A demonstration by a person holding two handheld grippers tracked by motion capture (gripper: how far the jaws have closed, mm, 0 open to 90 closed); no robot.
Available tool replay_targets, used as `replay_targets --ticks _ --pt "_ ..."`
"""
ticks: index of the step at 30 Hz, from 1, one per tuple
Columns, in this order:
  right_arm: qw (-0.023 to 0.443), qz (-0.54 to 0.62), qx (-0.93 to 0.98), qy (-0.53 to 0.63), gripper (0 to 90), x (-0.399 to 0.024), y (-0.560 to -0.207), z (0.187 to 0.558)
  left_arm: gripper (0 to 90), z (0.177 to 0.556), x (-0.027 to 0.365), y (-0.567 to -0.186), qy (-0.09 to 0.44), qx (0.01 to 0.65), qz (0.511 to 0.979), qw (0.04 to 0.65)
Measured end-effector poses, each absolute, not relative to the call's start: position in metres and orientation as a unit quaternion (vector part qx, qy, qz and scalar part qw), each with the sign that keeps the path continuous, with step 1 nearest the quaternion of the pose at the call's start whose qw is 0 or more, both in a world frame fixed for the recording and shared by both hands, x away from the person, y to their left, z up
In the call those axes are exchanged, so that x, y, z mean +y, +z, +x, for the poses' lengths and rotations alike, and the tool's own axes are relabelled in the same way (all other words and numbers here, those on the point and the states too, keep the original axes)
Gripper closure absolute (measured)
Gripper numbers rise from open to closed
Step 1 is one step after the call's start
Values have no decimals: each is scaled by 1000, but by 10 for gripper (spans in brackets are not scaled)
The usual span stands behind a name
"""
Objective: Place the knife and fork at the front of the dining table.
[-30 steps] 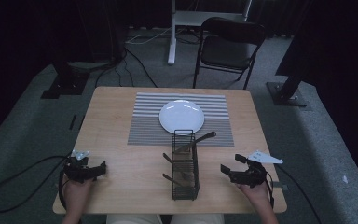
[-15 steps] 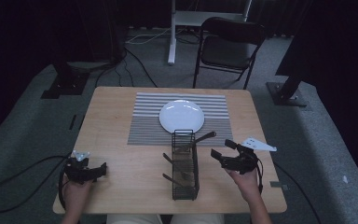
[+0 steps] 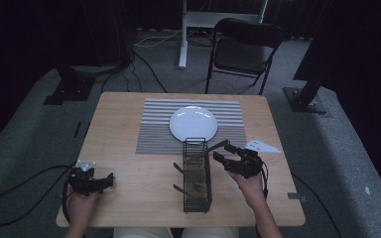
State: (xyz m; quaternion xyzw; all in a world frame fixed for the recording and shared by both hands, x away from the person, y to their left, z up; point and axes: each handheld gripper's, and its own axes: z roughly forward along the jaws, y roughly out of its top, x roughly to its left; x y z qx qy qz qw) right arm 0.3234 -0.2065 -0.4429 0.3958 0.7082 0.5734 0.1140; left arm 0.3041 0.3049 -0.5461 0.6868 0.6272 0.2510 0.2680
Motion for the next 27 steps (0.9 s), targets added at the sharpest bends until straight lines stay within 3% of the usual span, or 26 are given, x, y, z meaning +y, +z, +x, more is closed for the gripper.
replay_targets --ticks 3,4,14,27 --pt "121 391 710 573 424 -203 -444 322 0 304 305 -546 251 627 687 268" --pt "122 392 711 571 501 -199 -444 321 0 304 305 -546 251 627 687 268" --pt "128 401 713 561 685 -185 -450 325 0 304 305 -546 251 627 687 268" --pt "144 413 691 576 781 -179 -456 326 0 304 305 -546 251 627 687 268"
